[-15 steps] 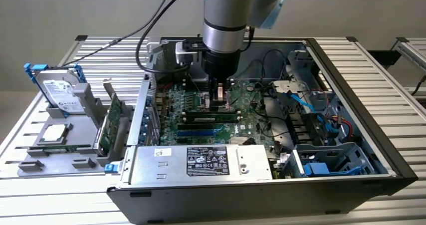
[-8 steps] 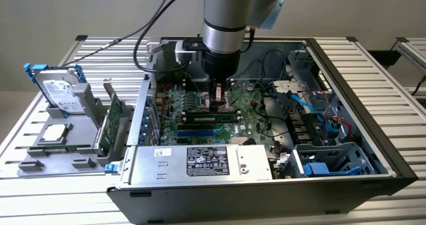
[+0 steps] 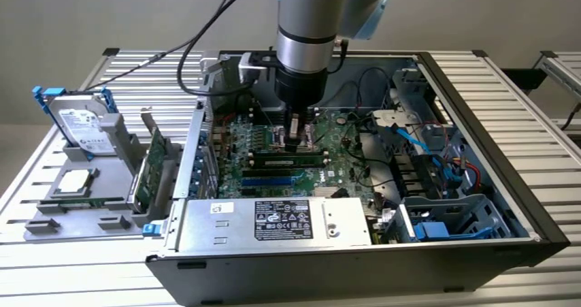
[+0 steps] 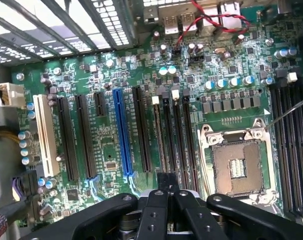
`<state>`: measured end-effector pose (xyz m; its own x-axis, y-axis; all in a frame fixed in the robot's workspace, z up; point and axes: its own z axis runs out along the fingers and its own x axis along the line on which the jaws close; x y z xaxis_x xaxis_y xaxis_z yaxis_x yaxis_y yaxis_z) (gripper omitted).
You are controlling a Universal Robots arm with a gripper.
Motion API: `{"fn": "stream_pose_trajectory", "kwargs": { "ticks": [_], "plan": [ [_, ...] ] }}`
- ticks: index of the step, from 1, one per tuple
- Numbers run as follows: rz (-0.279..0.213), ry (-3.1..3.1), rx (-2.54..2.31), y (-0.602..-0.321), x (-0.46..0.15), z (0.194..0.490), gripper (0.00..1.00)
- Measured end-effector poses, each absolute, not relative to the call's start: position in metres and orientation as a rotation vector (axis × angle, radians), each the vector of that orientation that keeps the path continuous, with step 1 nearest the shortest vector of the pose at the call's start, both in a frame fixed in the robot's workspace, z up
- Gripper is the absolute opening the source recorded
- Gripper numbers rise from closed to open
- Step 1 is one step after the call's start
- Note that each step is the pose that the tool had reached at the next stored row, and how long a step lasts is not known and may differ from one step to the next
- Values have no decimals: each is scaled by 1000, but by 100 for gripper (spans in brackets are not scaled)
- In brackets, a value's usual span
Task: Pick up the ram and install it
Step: 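Press down the ram until it locks into place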
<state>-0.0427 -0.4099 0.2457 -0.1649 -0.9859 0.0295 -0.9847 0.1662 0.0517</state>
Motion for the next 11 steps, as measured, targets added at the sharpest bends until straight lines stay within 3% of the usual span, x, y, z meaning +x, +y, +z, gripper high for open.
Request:
{"fn": "stream_pose_trajectory", "kwargs": {
  "ticks": [11],
  "plan": [
    [-39,-2514,1792,-410,-43,246,11]
  ]
}}
